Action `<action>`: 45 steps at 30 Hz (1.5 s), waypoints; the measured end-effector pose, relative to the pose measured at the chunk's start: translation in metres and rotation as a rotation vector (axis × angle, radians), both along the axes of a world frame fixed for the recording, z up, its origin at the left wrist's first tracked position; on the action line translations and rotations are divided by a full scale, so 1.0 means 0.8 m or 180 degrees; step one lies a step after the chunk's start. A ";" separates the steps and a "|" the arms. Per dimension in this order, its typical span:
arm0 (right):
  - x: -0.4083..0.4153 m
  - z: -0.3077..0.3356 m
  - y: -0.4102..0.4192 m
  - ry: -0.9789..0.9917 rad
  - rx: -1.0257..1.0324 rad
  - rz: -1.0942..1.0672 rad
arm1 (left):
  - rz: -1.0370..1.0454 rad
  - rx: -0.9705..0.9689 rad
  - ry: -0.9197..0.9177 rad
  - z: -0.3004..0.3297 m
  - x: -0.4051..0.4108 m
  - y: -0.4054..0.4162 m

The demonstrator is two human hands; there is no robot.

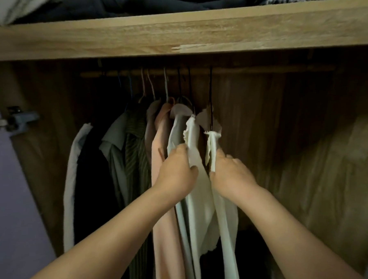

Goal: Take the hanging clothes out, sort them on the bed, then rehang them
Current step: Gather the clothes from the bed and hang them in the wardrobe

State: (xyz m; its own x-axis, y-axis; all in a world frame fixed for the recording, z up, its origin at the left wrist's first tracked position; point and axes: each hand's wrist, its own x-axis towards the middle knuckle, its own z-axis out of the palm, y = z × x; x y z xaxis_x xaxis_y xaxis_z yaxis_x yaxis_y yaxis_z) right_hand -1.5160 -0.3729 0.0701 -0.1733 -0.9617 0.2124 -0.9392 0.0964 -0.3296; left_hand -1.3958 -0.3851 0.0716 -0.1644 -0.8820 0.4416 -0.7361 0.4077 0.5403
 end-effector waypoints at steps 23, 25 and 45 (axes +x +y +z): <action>0.375 -0.050 0.217 0.0730 0.1255 0.2064 | 0.1426 0.1075 -0.1048 -0.060 0.400 0.300; 0.409 -0.050 0.229 0.0825 0.1184 0.2348 | 0.1721 0.1052 -0.1020 -0.060 0.431 0.329; 0.649 -0.087 0.515 0.1801 0.0655 0.5736 | 0.4765 0.1944 -0.0311 -0.121 0.531 0.735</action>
